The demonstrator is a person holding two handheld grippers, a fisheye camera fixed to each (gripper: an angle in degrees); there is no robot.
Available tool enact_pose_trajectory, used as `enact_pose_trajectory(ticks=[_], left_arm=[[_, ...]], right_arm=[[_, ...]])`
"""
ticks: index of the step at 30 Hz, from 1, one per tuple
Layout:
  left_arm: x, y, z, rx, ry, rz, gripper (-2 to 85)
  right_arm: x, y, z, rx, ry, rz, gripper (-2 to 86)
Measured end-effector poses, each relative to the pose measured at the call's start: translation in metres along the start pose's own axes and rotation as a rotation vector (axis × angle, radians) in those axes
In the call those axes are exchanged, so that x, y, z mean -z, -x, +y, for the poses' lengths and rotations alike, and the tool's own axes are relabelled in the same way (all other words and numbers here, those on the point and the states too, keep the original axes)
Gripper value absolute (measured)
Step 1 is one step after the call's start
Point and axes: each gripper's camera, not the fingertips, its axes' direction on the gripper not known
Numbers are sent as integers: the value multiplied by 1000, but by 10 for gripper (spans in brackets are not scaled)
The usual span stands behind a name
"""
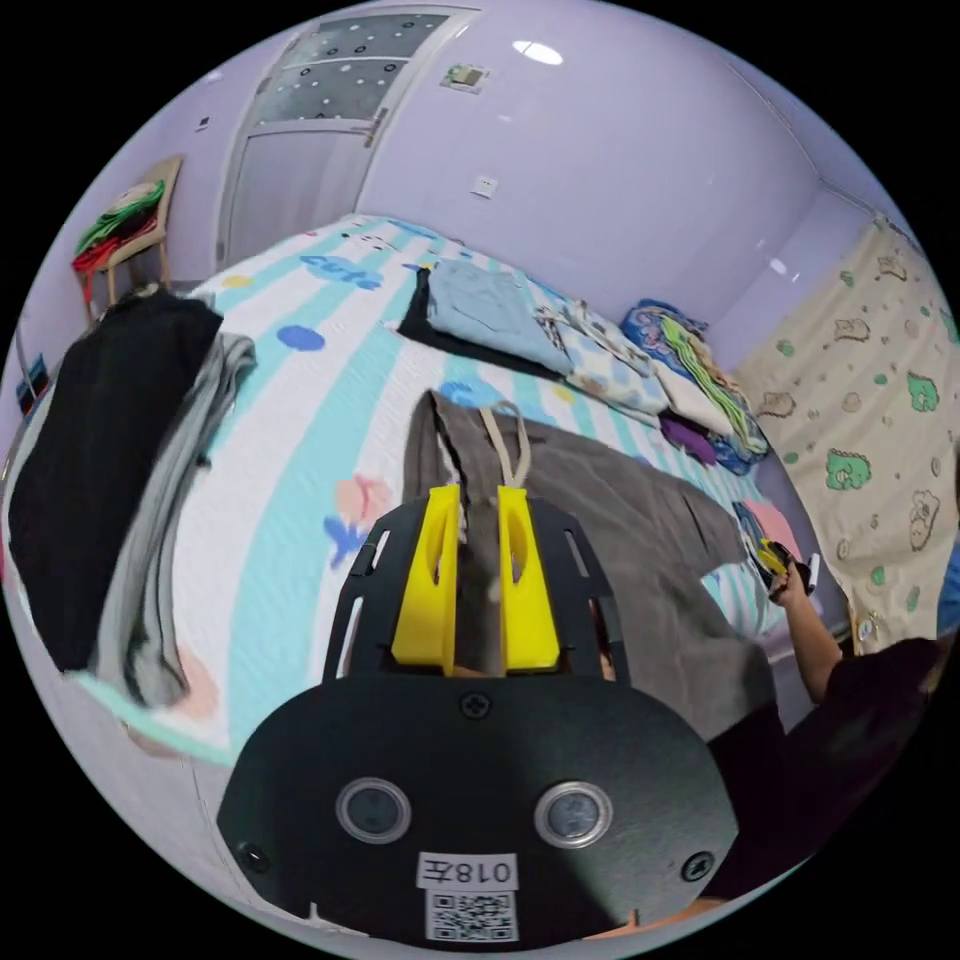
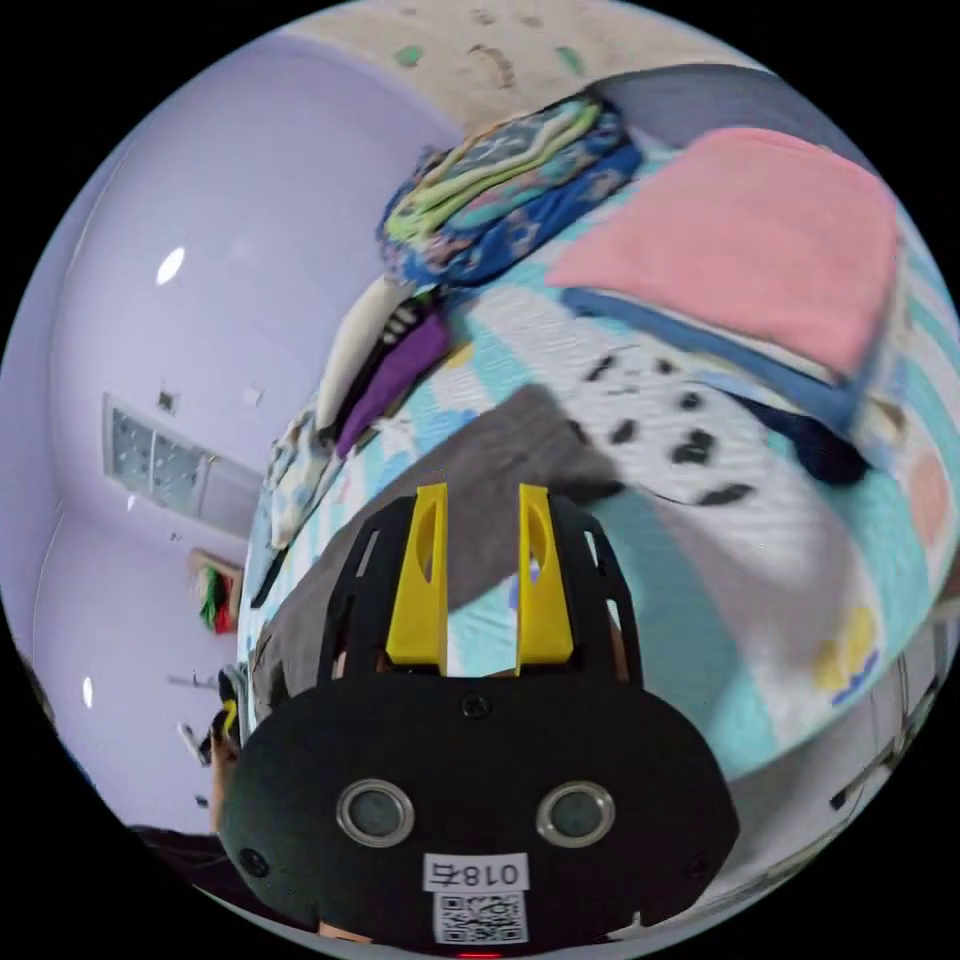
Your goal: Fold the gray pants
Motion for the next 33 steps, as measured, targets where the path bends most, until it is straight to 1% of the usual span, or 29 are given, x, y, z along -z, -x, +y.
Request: enact_pose_trajectory(ticks=[2,3,5,7,8,9,11,14,16,19,20,21,22,24,25,28,30,33], left_arm=[[14,2,58,62,3,-18,67],[17,3,72,88,9,-26,69],[27,14,122,206,20,-22,76],[36,22,153,289,18,-15,77],[44,26,170,333,3,-9,77],[48,29,176,354,-3,-6,77],[61,38,197,416,6,-17,77],[78,45,213,445,1,-24,77],[84,49,218,449,2,-25,77],[84,55,224,460,10,38,86],[82,57,226,459,13,68,92],[80,57,226,458,15,83,96],[76,58,227,455,24,111,107],[68,61,228,454,49,148,126],[63,63,231,461,52,165,135],[50,74,241,510,36,226,147],[41,79,247,531,22,279,153],[25,82,253,549,11,345,159]], right_arm=[[4,-23,4,-49,24,9,113],[-1,-32,5,-67,53,1,116],[-17,-40,4,-91,91,-44,119],[-28,-40,2,-103,85,-68,113],[-37,-38,-1,-104,111,-98,102],[-41,-31,-5,-92,125,-82,75],[-32,-10,-9,-14,73,-9,31],[-3,26,-13,163,-65,20,22],[5,29,-13,208,-98,71,23],[-2,-9,-15,106,26,105,43],[-7,-30,-13,55,131,93,62],[4,-47,-6,24,131,47,89],[15,-54,0,25,101,11,93],[68,-73,31,68,7,-99,105],[81,-78,41,81,1,-123,107],[140,-114,105,92,29,-247,114],[179,-153,164,32,76,-328,116],[223,-200,228,-76,91,-378,117]])
